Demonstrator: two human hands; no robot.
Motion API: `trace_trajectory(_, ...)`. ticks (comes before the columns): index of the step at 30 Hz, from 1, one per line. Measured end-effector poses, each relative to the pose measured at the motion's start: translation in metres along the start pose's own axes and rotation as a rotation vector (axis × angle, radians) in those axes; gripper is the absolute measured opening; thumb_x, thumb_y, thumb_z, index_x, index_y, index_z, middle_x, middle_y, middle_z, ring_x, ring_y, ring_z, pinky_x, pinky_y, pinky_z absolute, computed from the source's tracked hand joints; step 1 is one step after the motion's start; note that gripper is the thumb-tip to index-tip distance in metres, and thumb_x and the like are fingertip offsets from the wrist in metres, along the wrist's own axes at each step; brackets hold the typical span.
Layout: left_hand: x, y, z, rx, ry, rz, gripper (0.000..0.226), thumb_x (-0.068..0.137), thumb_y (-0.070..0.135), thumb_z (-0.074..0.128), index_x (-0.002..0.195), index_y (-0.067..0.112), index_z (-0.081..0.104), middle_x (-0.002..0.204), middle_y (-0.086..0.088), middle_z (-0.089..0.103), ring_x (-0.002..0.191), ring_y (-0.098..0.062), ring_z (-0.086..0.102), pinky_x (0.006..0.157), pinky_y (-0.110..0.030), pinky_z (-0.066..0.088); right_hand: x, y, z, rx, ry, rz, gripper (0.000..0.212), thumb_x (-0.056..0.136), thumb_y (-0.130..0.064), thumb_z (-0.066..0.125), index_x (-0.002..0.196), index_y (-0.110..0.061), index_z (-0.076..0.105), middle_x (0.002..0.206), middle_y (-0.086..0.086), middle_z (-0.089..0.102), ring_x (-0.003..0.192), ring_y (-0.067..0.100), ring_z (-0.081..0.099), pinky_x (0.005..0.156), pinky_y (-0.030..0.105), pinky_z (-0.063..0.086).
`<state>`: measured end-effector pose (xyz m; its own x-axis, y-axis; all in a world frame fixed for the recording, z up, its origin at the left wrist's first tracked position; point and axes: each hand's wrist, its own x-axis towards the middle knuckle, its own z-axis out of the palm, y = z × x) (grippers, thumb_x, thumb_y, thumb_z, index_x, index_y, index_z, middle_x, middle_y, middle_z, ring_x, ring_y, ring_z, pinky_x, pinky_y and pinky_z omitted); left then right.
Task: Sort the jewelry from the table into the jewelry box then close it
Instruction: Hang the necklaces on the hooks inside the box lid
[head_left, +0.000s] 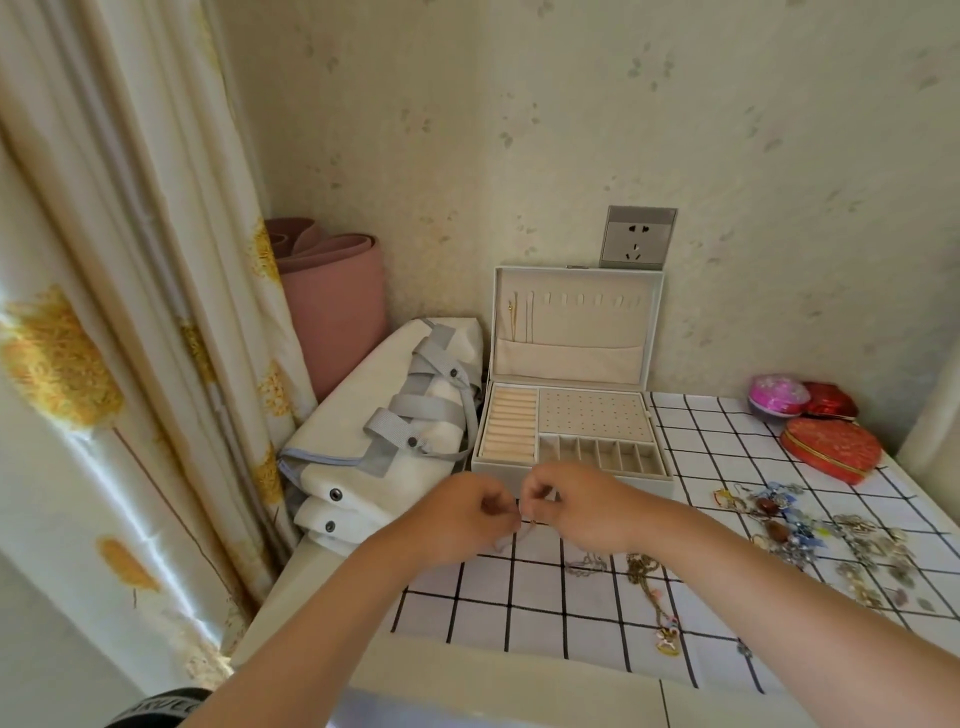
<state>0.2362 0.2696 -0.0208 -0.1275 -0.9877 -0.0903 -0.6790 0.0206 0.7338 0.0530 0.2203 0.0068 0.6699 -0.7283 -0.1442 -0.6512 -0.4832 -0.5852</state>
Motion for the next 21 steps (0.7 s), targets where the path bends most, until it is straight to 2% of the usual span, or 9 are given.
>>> trace_trajectory(2,0.001,0.004,-0.004,-0.111,0.021,-0.013,0.008,0.087,0.025,0.064,0.081,0.020,0.067,0.076,0.007,0.064,0.072,-0.005,0.057,0.076,-0.030,0.051,-0.003,-0.004,-0.007,0.107,0.050,-0.012,0.014,0.098,-0.024,0.058,0.086,-0.028,0.063,0.091,-0.012,0.063,0.079,0.003,0.059,0.071,0.020,0.045)
trace_trajectory(3,0.002,0.007,-0.007,-0.166,0.041,-0.021,0.009,0.086,0.026,0.064,0.083,0.018,0.066,0.078,0.005,0.065,0.074,-0.007,0.057,0.077,-0.032,0.051,-0.003,-0.006,-0.010,0.159,0.072,-0.009,0.015,0.097,-0.025,0.059,0.084,-0.028,0.064,0.086,-0.011,0.064,0.077,0.006,0.061,0.070,0.023,0.049)
trace_trajectory(5,0.003,0.014,-0.012,-0.313,0.070,-0.040,0.011,0.089,0.021,0.061,0.088,0.012,0.065,0.086,-0.002,0.072,0.080,-0.011,0.063,0.082,-0.032,0.052,-0.001,-0.007,-0.014,0.276,0.116,0.013,0.013,0.094,-0.024,0.062,0.083,-0.027,0.068,0.083,-0.006,0.070,0.079,0.016,0.068,0.074,0.036,0.056)
trace_trajectory(7,0.001,0.023,-0.017,-0.501,0.043,-0.051,0.009,0.095,0.013,0.055,0.092,0.008,0.061,0.088,-0.009,0.073,0.084,-0.017,0.069,0.086,-0.032,0.056,0.001,-0.007,-0.016,0.413,0.162,0.025,0.011,0.093,-0.020,0.063,0.085,-0.020,0.071,0.080,-0.002,0.072,0.077,0.013,0.069,0.081,0.036,0.058)
trace_trajectory(9,0.000,0.028,-0.022,-0.607,-0.015,-0.044,0.010,0.098,0.011,0.052,0.095,0.007,0.060,0.082,-0.008,0.069,0.077,-0.021,0.069,0.084,-0.034,0.057,0.002,-0.009,-0.019,0.567,0.186,0.011,0.011,0.093,-0.014,0.064,0.087,-0.012,0.072,0.077,-0.001,0.073,0.075,0.010,0.067,0.082,0.033,0.057)
trace_trajectory(13,0.001,0.032,-0.028,-0.699,-0.070,-0.023,0.012,0.098,0.015,0.055,0.101,0.006,0.063,0.070,0.000,0.054,0.059,-0.011,0.052,0.089,-0.038,0.056,0.000,-0.010,-0.027,0.809,0.183,-0.011,0.009,0.095,-0.008,0.063,0.091,-0.006,0.070,0.081,0.007,0.072,0.077,0.015,0.067,0.083,0.033,0.060)
trace_trajectory(17,0.004,0.035,-0.031,-0.675,-0.066,-0.033,0.025,0.097,0.021,0.058,0.111,0.002,0.067,0.061,0.005,0.036,0.052,-0.010,0.034,0.073,-0.028,0.052,0.000,-0.008,-0.034,0.964,0.155,0.017,0.008,0.097,-0.005,0.060,0.099,-0.008,0.067,0.078,0.008,0.066,0.066,0.022,0.064,0.078,0.038,0.058)
trace_trajectory(19,0.005,0.037,-0.034,-0.663,-0.066,-0.032,0.020,0.096,0.022,0.059,0.105,0.007,0.070,0.059,0.006,0.031,0.051,-0.010,0.029,0.068,-0.028,0.047,0.001,-0.005,-0.038,0.936,0.149,0.064,0.015,0.098,-0.005,0.058,0.105,-0.009,0.070,0.071,0.004,0.062,0.054,0.018,0.055,0.068,0.038,0.056)
trace_trajectory(21,0.006,0.038,-0.038,-0.653,-0.059,-0.035,0.016,0.096,0.023,0.059,0.099,0.012,0.070,0.060,0.006,0.030,0.052,-0.011,0.027,0.067,-0.029,0.045,0.001,-0.003,-0.042,0.830,0.126,0.095,0.021,0.099,-0.007,0.056,0.107,-0.012,0.075,0.066,0.000,0.057,0.049,0.014,0.045,0.055,0.030,0.047)
